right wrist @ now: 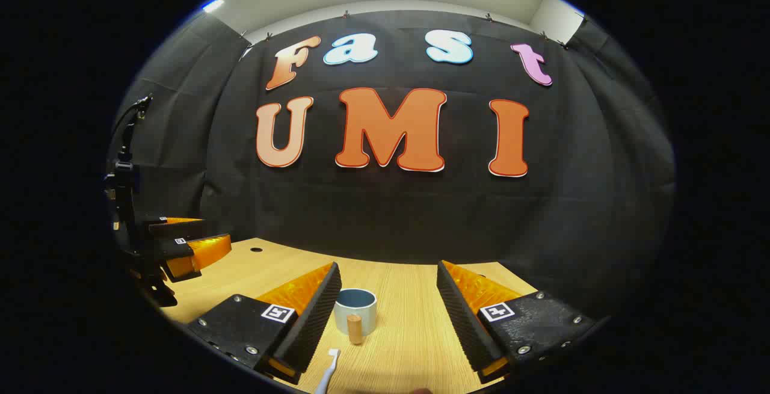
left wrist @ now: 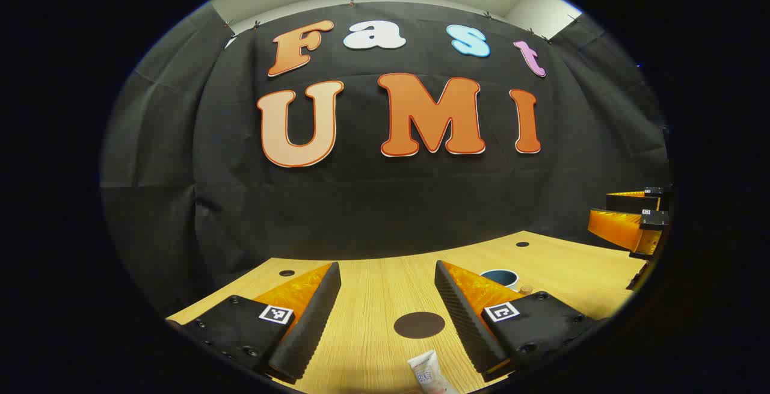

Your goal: Put the toothbrush and toothpaste on the desktop into the cup, then pick up the cup and place it on the coaster on the desktop.

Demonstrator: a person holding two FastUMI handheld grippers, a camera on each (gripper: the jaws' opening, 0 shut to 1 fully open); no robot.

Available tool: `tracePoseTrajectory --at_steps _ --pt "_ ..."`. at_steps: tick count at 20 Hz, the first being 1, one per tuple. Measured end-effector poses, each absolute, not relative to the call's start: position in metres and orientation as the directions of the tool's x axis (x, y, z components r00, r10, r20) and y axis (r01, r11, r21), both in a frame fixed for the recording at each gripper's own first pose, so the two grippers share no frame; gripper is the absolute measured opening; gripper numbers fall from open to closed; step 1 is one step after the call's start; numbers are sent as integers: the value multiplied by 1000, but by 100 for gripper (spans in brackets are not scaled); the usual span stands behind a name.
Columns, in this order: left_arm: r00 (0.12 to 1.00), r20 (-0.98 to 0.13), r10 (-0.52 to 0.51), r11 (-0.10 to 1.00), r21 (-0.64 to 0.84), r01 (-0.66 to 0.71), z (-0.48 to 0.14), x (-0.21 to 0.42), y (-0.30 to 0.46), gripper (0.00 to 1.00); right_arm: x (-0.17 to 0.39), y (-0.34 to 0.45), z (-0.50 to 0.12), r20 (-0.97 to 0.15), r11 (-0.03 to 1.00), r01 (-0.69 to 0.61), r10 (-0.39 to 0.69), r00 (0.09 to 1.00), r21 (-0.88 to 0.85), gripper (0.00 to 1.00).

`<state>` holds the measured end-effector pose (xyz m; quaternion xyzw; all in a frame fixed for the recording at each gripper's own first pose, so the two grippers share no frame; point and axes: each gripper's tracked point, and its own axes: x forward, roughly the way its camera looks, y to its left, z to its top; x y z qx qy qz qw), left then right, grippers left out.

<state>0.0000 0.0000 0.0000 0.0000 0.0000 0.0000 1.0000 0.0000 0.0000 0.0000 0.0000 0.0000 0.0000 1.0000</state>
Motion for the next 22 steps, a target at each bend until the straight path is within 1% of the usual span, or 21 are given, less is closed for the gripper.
tracePoseTrajectory --at_steps 7,8,9,10,11,12,13,14,15,16,17,18,22 --pt "999 -37 -5 999 -42 3 -6 2 7 100 1 7 -7 -33 1000 -26 26 999 1 96" --pt "999 -52 -8 999 -51 5 -9 2 8 98 1 8 -9 -40 1000 -31 31 999 1 96" --pt "998 -67 -13 998 -58 9 -11 1 8 95 1 10 -10 -47 999 -39 39 998 -2 99" --pt "997 -80 -14 998 -64 9 -14 2 9 95 1 11 -11 -52 999 -45 45 998 -5 99" --pt "996 -93 -15 998 -67 9 -15 3 9 99 0 13 -11 -58 999 -53 52 997 -5 96" --pt "994 -105 -16 997 -70 9 -16 4 10 99 -1 15 -13 -65 998 -59 59 996 -4 96" --pt "993 -118 -19 997 -73 11 -18 5 9 99 -1 16 -13 -72 998 -68 68 995 1 99" --pt "991 -131 -24 997 -74 14 -21 4 8 100 -1 19 -14 -79 997 -79 79 994 6 96" --pt "989 -145 -24 997 -73 14 -23 4 9 99 -1 20 -15 -89 996 -86 87 992 11 96" --pt "987 -161 -22 997 -71 11 -25 4 8 99 0 21 -16 -97 995 -94 95 991 16 96" --pt "983 -181 -20 997 -71 7 -27 4 10 100 1 21 -18 -109 995 -99 101 989 19 99" --pt "979 -202 -21 997 -74 6 -31 5 10 100 1 22 -19 -124 994 -103 105 987 20 96" --pt "950 -311 -40 995 -102 9 -52 3 9 100 4 24 -32 -215 992 -125 127 968 26 96"
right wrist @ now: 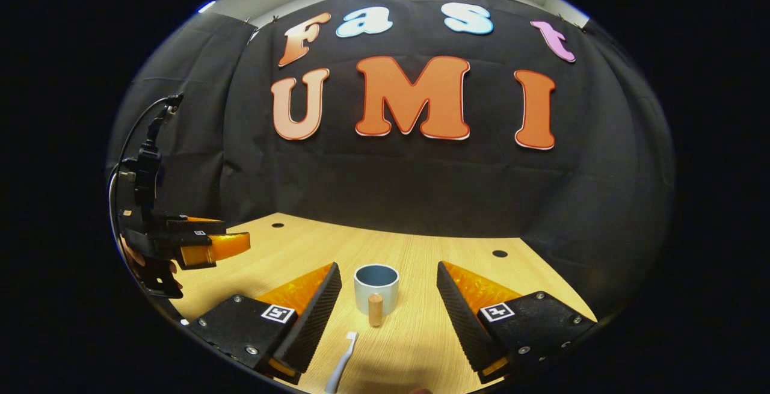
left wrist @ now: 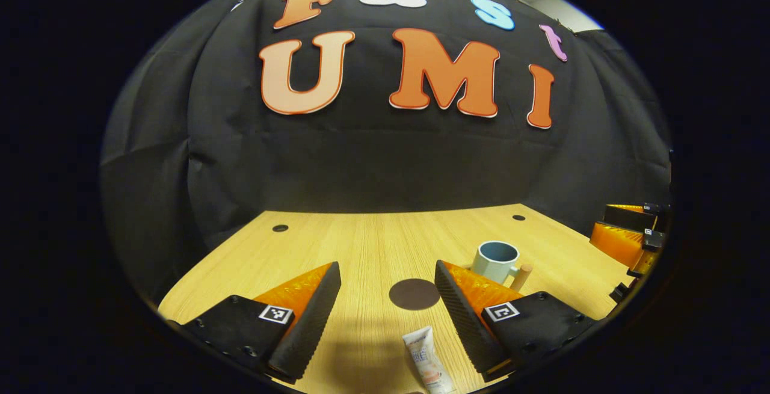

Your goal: Put the toothbrush and toothpaste on the desktop into the cup, then pick up the cup and place it on the coaster on the desktop.

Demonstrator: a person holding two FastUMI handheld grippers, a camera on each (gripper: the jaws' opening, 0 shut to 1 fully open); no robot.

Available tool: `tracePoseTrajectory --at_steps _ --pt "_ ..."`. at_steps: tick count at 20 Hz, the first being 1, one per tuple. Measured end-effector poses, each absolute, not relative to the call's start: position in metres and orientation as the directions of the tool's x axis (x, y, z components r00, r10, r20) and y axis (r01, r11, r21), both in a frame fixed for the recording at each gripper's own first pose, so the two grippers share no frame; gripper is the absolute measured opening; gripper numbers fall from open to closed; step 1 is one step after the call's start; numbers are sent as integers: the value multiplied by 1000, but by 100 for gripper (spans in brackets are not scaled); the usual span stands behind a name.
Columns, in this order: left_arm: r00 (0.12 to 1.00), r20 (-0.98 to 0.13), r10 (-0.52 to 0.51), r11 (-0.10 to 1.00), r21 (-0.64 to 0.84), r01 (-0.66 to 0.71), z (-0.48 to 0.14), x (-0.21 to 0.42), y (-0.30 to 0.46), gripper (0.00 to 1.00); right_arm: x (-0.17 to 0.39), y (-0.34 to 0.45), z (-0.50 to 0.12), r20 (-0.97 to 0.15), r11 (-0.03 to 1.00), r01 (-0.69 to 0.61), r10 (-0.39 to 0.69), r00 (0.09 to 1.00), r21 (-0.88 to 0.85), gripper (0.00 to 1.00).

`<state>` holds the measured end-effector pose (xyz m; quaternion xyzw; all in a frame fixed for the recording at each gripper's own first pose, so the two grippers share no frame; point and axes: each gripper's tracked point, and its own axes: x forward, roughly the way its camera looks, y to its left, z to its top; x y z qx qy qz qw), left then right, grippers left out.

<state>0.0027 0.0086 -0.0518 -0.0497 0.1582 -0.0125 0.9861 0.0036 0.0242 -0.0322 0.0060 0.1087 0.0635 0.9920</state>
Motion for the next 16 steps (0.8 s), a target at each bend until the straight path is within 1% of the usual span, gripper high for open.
tracePoseTrajectory --at_steps 2,3,4,5,6,7,9,14,16 --pt "927 -372 -51 995 -97 16 -65 2 8 100 4 29 -43 -282 987 -152 160 946 49 96" --pt "917 -395 -57 996 -86 25 -71 1 8 96 3 33 -49 -315 983 -168 181 932 67 96" --pt "908 -416 -59 997 -76 30 -76 0 7 100 1 36 -54 -347 980 -179 197 917 83 96" --pt "897 -437 -63 997 -66 38 -81 -1 6 96 1 39 -60 -377 978 -188 209 902 93 95" --pt "888 -456 -68 997 -61 46 -83 -3 6 96 2 40 -67 -406 977 -190 214 888 100 96" --pt "875 -479 -76 997 -57 56 -88 -5 4 100 3 40 -72 -434 976 -191 217 874 103 96" --pt "854 -511 -93 996 -52 76 -94 -10 3 100 2 40 -88 -495 979 -176 203 845 101 95" --pt "784 -606 -130 991 -52 124 -112 -23 0 100 -10 58 -137 -635 971 -192 239 734 143 94" --pt "759 -634 -150 988 -67 139 -117 -28 0 100 -13 65 -141 -684 970 -189 243 688 153 94"
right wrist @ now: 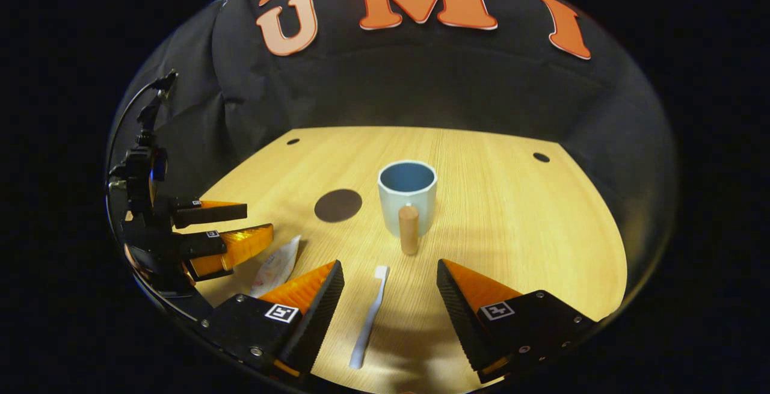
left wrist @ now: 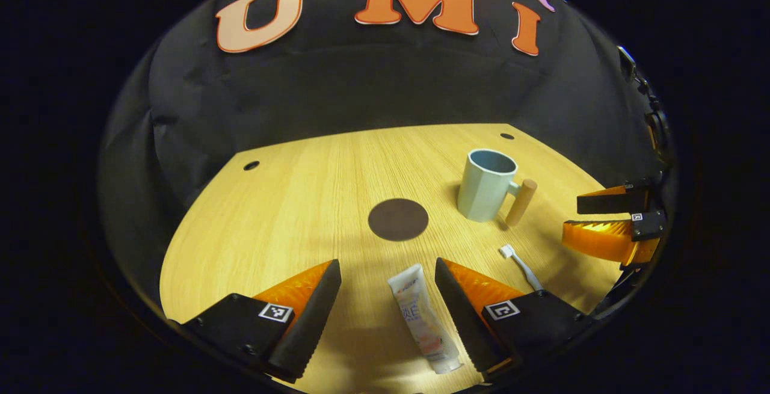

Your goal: Put the toothbrush and toothpaste on the desktop into the cup, then pick up the cup and place it on the coaster on the desktop.

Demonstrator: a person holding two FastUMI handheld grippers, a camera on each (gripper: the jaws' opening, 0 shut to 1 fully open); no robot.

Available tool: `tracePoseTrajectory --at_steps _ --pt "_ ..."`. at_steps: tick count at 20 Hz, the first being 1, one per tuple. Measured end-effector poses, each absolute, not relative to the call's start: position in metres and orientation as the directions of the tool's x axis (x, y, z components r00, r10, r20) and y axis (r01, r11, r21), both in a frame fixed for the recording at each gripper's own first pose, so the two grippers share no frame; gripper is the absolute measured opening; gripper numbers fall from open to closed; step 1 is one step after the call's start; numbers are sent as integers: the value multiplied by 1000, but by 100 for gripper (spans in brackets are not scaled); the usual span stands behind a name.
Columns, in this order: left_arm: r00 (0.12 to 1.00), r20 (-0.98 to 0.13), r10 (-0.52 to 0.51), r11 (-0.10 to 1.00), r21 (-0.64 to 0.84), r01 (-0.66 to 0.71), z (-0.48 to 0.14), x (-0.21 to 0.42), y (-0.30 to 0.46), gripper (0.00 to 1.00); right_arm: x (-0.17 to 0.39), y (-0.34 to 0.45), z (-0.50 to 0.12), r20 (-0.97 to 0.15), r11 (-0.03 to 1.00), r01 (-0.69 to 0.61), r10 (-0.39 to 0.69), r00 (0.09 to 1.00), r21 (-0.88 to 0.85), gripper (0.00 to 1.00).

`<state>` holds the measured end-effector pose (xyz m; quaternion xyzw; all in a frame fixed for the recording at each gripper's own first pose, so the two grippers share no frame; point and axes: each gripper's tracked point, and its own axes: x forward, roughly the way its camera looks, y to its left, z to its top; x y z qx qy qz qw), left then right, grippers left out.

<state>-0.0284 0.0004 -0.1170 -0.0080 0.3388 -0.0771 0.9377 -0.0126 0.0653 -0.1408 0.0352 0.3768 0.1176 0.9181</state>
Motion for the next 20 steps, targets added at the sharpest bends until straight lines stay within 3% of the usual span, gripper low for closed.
tracePoseTrajectory --at_steps 8,10,13,15,16,18,20 --pt "634 -741 -222 975 -181 130 -138 -52 -6 96 -25 85 -154 -793 967 -190 251 556 172 86" --pt "597 -765 -243 969 -223 109 -147 -53 -10 84 -28 90 -152 -812 963 -194 264 521 189 80" --pt "547 -792 -271 959 -269 86 -164 -56 -25 75 -32 92 -151 -833 962 -183 266 485 200 72" --pt "556 -788 -264 962 -260 88 -165 -51 -27 75 -34 95 -158 -848 964 -151 264 460 218 62" --pt "550 -796 -255 965 -249 86 -166 -52 -28 77 -31 97 -160 -838 965 -136 262 479 224 66" --pt "554 -801 -227 973 -210 96 -171 -52 -28 75 -29 94 -160 -846 969 -121 247 473 215 64" --pt "551 -813 -191 981 -168 92 -173 -51 -27 62 -25 94 -160 -848 976 -127 219 482 179 57"
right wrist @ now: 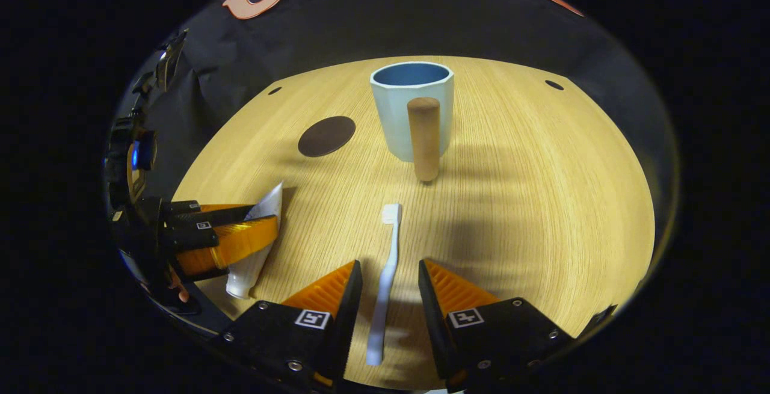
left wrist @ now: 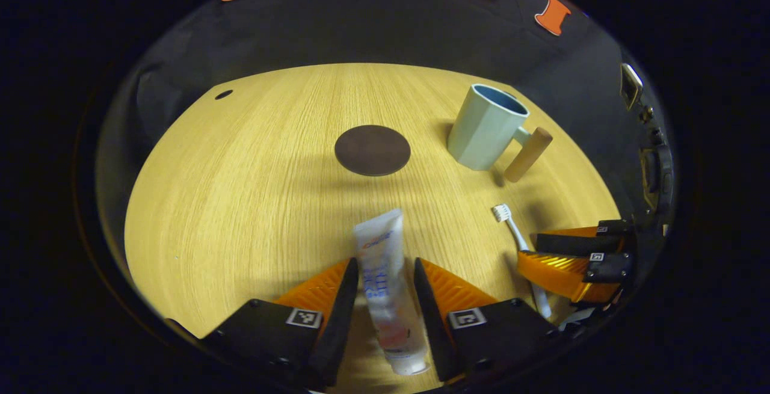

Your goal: Put the toothbrush and toothpaste on the desktop into the cup, then pick up the cup and place it on the coaster on the desktop.

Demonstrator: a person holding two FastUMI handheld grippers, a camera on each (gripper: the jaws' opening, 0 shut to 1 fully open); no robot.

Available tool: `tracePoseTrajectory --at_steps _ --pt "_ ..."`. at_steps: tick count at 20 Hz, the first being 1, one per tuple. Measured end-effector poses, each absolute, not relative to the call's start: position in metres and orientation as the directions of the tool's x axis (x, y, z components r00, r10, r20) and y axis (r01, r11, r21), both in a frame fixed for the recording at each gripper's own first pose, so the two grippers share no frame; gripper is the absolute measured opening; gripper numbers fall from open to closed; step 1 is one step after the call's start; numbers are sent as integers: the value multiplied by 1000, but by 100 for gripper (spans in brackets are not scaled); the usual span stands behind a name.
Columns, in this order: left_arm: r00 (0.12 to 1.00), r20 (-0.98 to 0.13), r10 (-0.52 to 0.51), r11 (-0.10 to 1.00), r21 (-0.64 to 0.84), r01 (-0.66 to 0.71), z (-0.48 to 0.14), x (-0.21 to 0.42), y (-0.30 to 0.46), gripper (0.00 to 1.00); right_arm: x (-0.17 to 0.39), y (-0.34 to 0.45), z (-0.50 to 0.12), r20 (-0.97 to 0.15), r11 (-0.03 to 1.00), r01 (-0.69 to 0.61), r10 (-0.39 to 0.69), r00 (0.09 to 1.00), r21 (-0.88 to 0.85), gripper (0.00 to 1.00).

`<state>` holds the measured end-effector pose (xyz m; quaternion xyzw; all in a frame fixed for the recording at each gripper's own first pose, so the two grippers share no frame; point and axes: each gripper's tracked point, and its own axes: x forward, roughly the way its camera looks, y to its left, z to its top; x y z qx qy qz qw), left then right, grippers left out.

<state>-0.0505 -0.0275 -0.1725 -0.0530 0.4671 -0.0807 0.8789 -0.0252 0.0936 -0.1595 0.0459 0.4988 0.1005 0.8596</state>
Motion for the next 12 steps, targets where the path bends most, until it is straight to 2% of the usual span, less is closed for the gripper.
tracePoseTrajectory --at_steps 2,3,4,5,7,9,10,11,12 --pt "547 -818 -176 984 -142 105 -172 -51 -28 50 -26 90 -162 -852 982 -148 175 493 116 46" --pt "548 -819 -168 986 -133 103 -180 -48 -28 55 -26 88 -164 -855 984 -157 153 495 85 33" --pt "554 -816 -165 986 -128 106 -172 -49 -27 51 -24 87 -162 -853 986 -152 133 505 63 33" --pt "555 -816 -162 987 -120 111 -173 -46 -27 47 -24 87 -162 -851 987 -149 123 511 53 24" --pt "579 -801 -150 988 -103 113 -168 -45 -28 49 -24 90 -162 -847 989 -137 121 517 58 15" --pt "591 -794 -138 989 -82 120 -167 -45 -28 42 -23 91 -163 -845 989 -128 125 520 68 8" --pt "606 -783 -139 989 -87 116 -165 -43 -30 42 -22 92 -163 -843 989 -123 130 522 76 7" --pt "609 -779 -147 988 -93 120 -166 -41 -31 34 -23 93 -162 -841 989 -121 138 523 87 6" --pt "612 -777 -149 989 -102 111 -165 -43 -30 35 -23 94 -162 -839 988 -116 148 523 102 5"
